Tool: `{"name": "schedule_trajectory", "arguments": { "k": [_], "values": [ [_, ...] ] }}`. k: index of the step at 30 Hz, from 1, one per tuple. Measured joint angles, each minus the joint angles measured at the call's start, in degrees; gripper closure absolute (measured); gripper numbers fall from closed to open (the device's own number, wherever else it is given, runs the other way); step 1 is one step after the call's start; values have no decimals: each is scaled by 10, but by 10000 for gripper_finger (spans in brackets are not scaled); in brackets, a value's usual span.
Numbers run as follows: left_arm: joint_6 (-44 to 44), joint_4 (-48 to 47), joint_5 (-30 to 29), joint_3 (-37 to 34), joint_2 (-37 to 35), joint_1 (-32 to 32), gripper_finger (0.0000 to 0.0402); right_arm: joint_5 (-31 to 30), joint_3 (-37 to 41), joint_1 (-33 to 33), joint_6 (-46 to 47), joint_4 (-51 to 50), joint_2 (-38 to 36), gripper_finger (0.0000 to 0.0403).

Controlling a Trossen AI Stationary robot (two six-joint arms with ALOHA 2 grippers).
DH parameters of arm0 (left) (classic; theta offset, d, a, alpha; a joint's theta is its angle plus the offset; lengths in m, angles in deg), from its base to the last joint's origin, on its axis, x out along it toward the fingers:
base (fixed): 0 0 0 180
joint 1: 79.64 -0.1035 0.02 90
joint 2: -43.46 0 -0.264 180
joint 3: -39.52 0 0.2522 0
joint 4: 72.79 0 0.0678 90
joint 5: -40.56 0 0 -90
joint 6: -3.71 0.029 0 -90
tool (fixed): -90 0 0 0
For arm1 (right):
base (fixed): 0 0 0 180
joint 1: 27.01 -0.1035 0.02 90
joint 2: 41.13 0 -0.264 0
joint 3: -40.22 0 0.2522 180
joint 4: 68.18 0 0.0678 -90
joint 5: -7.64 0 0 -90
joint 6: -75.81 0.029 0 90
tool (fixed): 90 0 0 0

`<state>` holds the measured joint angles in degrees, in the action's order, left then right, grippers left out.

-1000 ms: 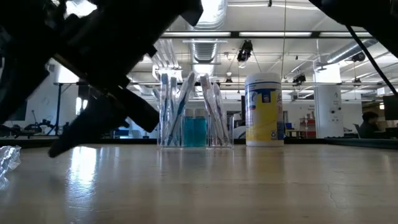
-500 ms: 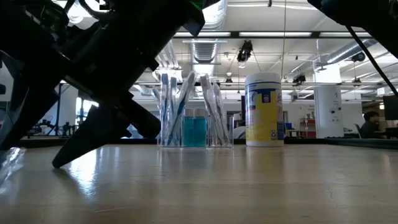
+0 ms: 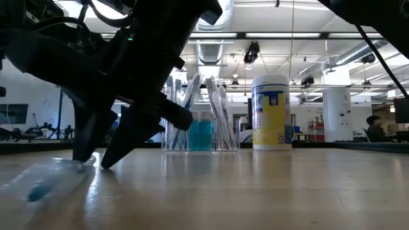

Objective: Pick & Place toothbrushing station
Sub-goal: Put the blue toothbrush into the transparent organizer

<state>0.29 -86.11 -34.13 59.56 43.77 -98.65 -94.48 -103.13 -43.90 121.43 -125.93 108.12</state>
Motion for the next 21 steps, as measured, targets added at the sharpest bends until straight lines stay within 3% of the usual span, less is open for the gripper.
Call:
{"name": "schedule_trajectory", "arguments": {
  "k": [6, 12, 21],
  "values": [
    [3, 0, 0, 0, 0, 0, 383, -1, -26, 3, -41, -18, 5, 299],
    [4, 0, 0, 0, 0, 0, 391, -2, -37, 11, -86, -16, 6, 385],
    [9, -1, 0, 0, 0, 0, 387, -41, -52, 14, -164, -12, -32, 395]
  ]
}}
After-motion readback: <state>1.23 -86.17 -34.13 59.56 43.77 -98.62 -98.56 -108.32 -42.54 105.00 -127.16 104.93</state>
